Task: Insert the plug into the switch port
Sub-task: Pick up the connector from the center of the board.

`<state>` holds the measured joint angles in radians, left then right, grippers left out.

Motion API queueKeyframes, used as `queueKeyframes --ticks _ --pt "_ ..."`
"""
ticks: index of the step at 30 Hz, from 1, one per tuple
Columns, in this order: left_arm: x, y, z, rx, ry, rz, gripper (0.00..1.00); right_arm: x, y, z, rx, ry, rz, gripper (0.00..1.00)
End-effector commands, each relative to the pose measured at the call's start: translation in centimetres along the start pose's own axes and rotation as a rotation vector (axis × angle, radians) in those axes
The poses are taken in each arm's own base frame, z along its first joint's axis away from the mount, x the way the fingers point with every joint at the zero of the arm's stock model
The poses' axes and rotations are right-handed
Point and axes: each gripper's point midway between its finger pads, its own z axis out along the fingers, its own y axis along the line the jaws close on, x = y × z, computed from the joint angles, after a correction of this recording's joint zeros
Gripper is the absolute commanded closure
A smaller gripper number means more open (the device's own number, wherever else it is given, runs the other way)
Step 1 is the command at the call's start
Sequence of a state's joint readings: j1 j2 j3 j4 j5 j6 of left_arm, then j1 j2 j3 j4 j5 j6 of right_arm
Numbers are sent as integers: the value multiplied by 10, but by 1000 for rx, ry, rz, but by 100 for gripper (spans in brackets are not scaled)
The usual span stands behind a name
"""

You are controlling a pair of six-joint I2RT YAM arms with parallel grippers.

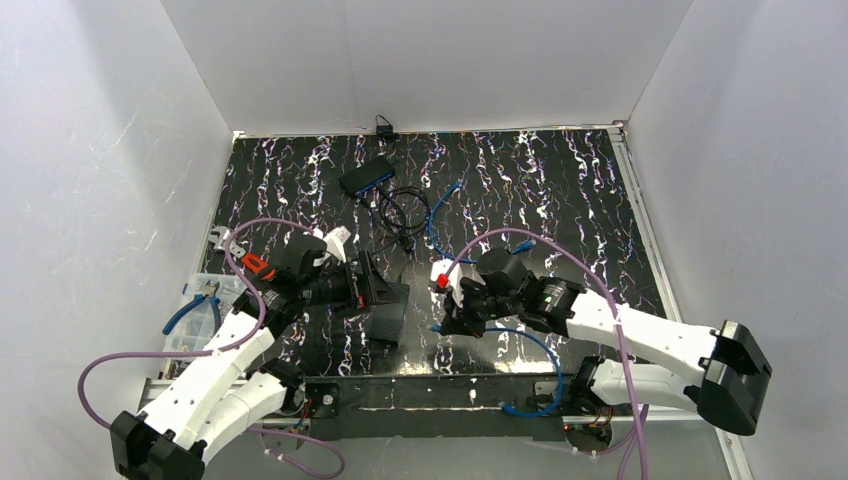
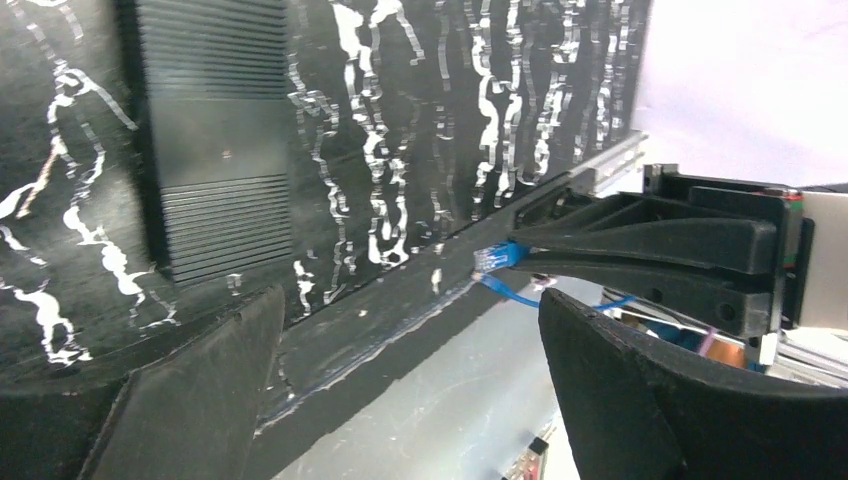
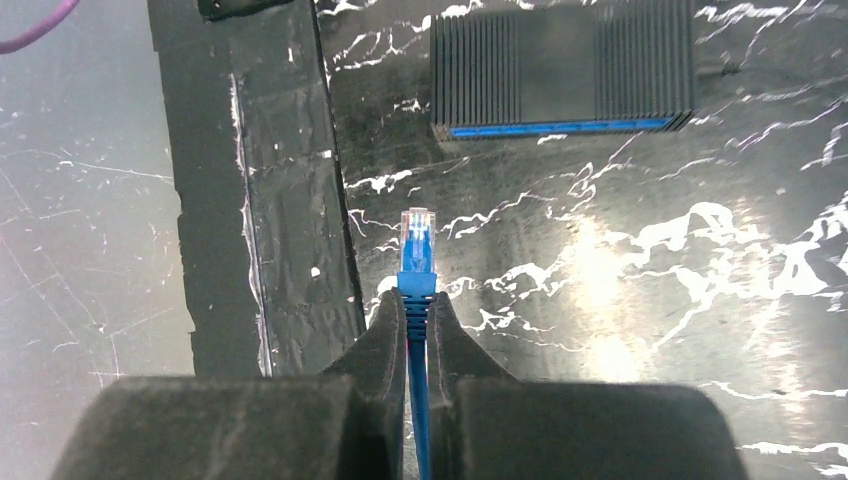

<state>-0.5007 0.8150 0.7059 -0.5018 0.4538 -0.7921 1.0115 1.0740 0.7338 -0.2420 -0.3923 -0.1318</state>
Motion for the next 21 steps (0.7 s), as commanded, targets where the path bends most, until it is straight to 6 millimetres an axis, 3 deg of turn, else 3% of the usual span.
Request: queueKeyframes --ticks 1,11,21 --pt "7 36 13 -101 -4 4 2 0 -4 18 22 -43 62 99" --pt "20 75 49 -118 28 -39 2 13 -27 50 135 -46 118 99" --pt "34 95 61 -129 74 -57 3 30 -36 75 208 -54 126 99"
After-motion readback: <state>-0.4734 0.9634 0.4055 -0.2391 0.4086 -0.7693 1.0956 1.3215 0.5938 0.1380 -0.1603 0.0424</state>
